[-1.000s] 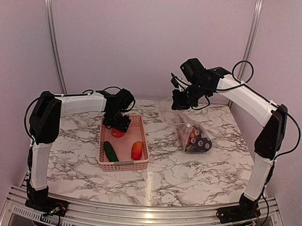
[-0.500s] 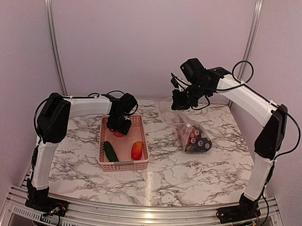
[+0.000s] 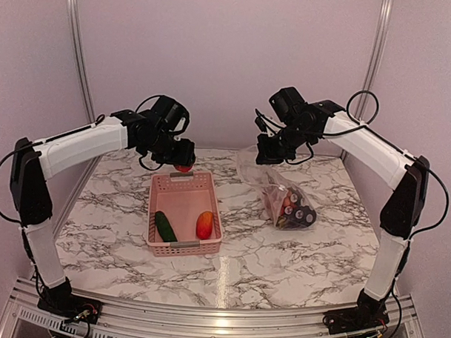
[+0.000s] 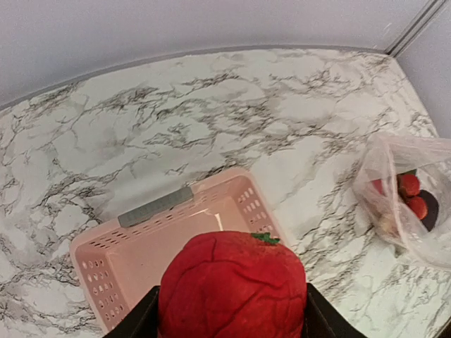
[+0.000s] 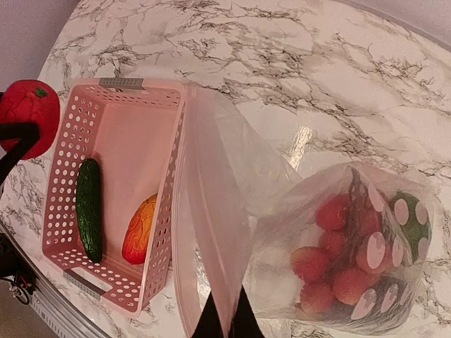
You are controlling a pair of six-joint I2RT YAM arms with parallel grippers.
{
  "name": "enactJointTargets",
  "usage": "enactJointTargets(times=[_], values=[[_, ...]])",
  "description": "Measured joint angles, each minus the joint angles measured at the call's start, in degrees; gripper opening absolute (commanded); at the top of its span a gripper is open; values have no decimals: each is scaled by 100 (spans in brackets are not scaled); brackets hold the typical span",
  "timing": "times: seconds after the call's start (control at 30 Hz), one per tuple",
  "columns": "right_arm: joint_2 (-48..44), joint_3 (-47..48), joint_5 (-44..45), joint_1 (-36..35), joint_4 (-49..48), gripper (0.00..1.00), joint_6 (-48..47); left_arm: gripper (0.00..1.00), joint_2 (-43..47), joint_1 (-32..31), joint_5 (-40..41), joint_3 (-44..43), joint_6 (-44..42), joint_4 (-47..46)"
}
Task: Place the food in the zip-top bag and seal the zipper
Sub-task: Place the fake fruit in the zipper food storage bag.
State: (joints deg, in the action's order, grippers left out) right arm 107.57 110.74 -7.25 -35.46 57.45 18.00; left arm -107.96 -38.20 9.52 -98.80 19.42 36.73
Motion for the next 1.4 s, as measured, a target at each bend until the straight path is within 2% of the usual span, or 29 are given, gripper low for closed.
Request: enactJointTargets(times=[0.2, 0.37, 0.57, 0.83, 1.0, 1.23, 1.3, 1.4], values=[[83, 251, -26, 0, 87, 0, -33, 39, 1285, -420, -1139, 793, 463, -1864], [212, 697, -140, 0, 153, 0, -57, 36, 1069, -756, -2048, 898, 662, -3246], [212, 776, -317, -2, 197, 0, -48, 33, 503, -861, -2455, 896, 1005, -4155], [210, 833, -365, 0, 315, 0, -7, 32, 39, -861, -2352, 894, 1281, -4599], [208, 833, -243, 37, 367, 0, 2, 26, -245, -859, -2063, 697, 1327, -4472], [208, 837, -339, 20, 358, 0, 39, 24, -570, -861, -1488, 369, 1578, -4089], [208, 837, -365, 17, 358, 0, 39, 24, -673, -861, -1423, 299, 1709, -4019], [208, 846, -374, 17, 361, 0, 37, 31, -859, -861, -1349, 179, 1910, -3877]])
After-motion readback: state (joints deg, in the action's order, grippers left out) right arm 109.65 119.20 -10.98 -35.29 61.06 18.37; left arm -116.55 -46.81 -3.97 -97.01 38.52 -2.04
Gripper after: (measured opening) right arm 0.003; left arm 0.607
